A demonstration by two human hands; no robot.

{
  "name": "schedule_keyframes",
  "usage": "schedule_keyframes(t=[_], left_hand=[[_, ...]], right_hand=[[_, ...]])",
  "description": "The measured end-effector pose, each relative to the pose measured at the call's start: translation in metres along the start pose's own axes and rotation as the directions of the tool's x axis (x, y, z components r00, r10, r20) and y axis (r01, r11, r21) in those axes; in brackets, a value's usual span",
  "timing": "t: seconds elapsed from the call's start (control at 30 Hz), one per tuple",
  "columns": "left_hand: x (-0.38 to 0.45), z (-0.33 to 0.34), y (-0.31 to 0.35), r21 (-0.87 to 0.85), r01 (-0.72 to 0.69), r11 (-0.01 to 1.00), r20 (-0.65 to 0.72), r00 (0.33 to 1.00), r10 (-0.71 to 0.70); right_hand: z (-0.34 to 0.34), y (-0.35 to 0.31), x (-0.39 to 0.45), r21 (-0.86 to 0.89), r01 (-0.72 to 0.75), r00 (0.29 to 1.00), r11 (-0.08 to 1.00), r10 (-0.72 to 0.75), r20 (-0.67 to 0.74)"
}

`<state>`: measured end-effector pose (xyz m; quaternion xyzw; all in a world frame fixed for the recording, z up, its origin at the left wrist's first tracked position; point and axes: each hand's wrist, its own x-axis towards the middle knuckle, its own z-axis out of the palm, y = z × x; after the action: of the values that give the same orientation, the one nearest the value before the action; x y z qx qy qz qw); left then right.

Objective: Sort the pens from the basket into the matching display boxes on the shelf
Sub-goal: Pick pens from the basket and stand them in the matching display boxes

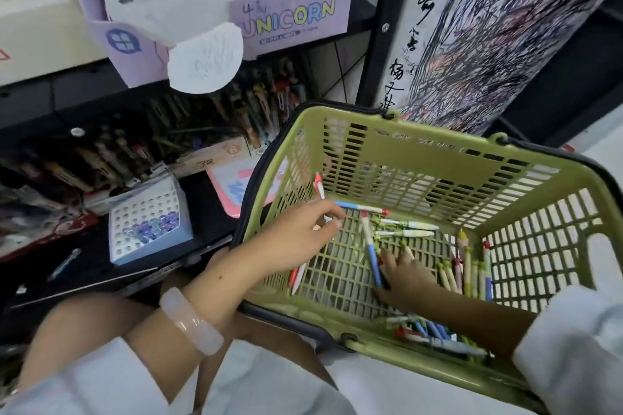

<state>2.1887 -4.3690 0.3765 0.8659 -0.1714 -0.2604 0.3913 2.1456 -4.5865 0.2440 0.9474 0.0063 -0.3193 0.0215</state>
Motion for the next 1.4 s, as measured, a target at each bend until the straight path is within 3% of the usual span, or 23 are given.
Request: schedule_keyframes(t=[0.23, 0.37, 0.5, 0.6, 0.7, 0.8, 0.93, 1.07, 1.13, 1.23, 1.3, 1.4], left_hand=[[-0.001, -0.001, -0.001, -0.008, 0.004, 1.000, -0.016, 1.000, -0.005], [-0.002, -0.001, 0.000, -0.048, -0.006, 0.999, -0.017, 1.000, 0.006], [-0.004, -0.004, 0.001, -0.118, 0.013, 0.993, -0.013, 1.000, -0.014], [-0.005, -0.007, 0.003, -0.208, 0.050, 0.977, -0.047, 0.997, -0.061], [-0.010, -0.010, 0.007, -0.314, 0.096, 0.945, -0.158, 0.976, -0.152], [-0.018, -0.015, 0.010, -0.361, 0.148, 0.921, -0.200, 0.952, -0.232], [-0.034, -0.020, 0.017, -0.339, 0.221, 0.914, -0.059, 0.965, -0.256], [-0.051, -0.020, 0.029, -0.473, 0.290, 0.832, 0.100, 0.956, -0.277], [-0.056, -0.019, 0.037, -0.675, 0.224, 0.703, 0.060, 0.966, -0.250], [-0.061, -0.024, 0.050, -0.874, -0.049, 0.484, -0.186, 0.953, -0.240], [-0.069, -0.036, 0.054, -0.888, -0.214, 0.407, -0.353, 0.884, -0.307], [-0.089, -0.067, 0.047, -0.837, -0.389, 0.385, -0.532, 0.747, -0.399]], right_hand=[[0.011, -0.017, 0.002, 0.062, 0.076, 0.993, 0.995, -0.070, -0.099], [0.003, -0.013, 0.006, 0.166, 0.125, 0.992, 0.978, -0.117, -0.053], [-0.034, -0.010, -0.003, 0.508, 0.262, 0.957, 0.821, -0.289, -0.027], [-0.079, -0.016, -0.021, 0.611, 0.394, 0.913, 0.686, -0.367, -0.176], [-0.114, -0.021, -0.035, 0.519, 0.513, 0.858, 0.684, -0.399, -0.322], [-0.131, -0.016, -0.041, 0.308, 0.497, 0.866, 0.811, -0.446, -0.226], [-0.151, -0.012, -0.054, 0.302, 0.452, 0.891, 0.839, -0.409, -0.197], [-0.173, -0.018, -0.078, 0.381, 0.557, 0.829, 0.738, -0.464, -0.312], [-0.182, -0.026, -0.095, 0.395, 0.619, 0.785, 0.679, -0.510, -0.352], [-0.191, -0.047, -0.119, 0.367, 0.685, 0.728, 0.629, -0.572, -0.379], [-0.197, -0.062, -0.129, 0.336, 0.711, 0.701, 0.617, -0.588, -0.403], [-0.211, -0.081, -0.137, 0.294, 0.692, 0.711, 0.659, -0.555, -0.432]])
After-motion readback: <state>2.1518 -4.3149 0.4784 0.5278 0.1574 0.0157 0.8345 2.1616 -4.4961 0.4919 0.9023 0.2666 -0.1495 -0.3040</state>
